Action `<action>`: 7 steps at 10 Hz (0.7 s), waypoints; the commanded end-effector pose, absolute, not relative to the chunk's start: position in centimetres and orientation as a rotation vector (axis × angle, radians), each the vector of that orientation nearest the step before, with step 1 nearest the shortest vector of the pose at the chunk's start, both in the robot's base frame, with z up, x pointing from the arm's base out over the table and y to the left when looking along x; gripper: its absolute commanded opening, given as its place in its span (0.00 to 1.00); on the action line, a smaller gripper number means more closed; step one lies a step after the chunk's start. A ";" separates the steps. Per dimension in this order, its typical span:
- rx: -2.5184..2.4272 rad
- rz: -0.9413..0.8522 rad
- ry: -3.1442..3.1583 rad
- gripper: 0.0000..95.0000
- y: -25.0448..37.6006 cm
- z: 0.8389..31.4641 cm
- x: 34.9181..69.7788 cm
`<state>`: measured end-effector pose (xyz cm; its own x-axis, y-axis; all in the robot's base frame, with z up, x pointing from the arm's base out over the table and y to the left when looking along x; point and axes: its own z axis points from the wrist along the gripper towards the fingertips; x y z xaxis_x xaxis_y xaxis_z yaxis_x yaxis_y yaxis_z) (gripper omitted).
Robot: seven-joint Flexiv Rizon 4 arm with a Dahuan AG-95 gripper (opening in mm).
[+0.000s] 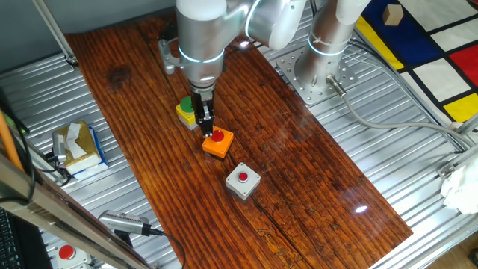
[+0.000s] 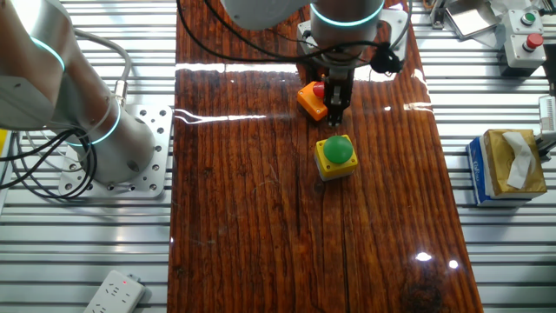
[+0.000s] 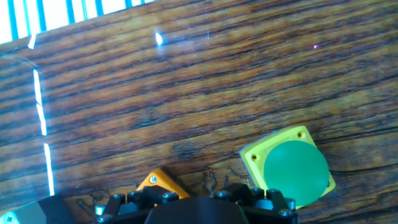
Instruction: Press three buttons from left to right in sequence
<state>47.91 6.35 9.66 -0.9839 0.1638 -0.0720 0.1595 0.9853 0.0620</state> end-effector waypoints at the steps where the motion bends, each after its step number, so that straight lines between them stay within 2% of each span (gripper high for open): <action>1: 0.247 0.091 3.065 0.80 6.3 9.7 47.9; 7: 0.238 0.052 3.061 0.80 7.7 9.5 46.7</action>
<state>46.60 7.87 9.59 -0.9860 0.1535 -0.0656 0.1515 0.9878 0.0358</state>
